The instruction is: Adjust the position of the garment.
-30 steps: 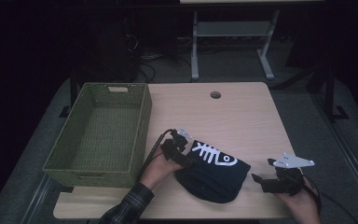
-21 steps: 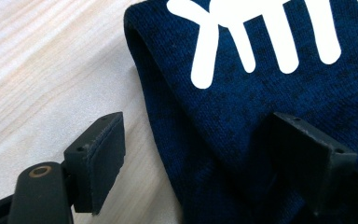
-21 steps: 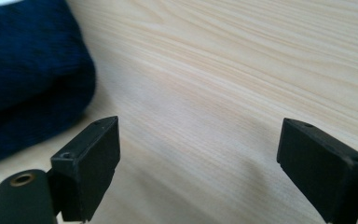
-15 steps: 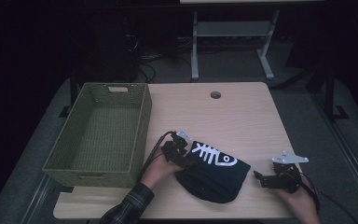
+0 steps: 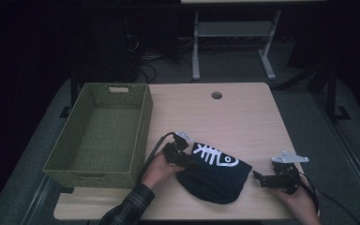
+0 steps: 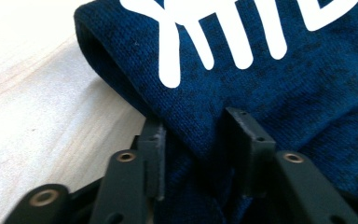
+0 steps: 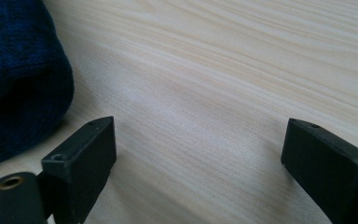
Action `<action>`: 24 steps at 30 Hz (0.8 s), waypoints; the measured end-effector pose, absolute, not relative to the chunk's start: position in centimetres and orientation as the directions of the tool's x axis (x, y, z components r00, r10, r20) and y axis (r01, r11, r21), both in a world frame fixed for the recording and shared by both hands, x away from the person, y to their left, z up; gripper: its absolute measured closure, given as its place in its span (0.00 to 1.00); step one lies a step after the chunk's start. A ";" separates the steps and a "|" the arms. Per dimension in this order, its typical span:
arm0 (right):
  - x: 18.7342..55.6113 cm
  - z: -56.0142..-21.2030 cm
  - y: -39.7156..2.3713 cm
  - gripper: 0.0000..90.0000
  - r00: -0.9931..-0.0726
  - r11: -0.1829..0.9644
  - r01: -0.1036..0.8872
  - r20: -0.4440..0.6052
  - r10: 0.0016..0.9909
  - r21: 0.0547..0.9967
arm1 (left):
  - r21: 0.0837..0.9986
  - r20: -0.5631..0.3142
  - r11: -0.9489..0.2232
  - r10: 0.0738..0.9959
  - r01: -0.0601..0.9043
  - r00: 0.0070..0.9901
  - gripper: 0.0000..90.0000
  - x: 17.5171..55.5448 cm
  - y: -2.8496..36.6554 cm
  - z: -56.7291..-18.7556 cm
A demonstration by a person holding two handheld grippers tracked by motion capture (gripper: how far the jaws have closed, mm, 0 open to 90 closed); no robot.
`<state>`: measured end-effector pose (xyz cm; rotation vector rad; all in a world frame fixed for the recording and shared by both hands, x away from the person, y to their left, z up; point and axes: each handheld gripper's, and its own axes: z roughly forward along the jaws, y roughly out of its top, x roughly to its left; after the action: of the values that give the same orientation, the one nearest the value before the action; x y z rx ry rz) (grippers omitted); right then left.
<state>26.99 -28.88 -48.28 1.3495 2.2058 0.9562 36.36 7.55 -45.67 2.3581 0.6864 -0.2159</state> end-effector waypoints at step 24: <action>27.0 -48.3 -28.9 0.10 -0.466 0.308 0.625 0.026 0.884 0.718 | 0.538 -0.271 -0.675 0.429 0.505 0.862 0.83 35.6 6.9 -43.1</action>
<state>27.00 -28.88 -48.28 1.3482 2.2076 0.9550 35.58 6.91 -43.11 2.4102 0.6747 -0.1615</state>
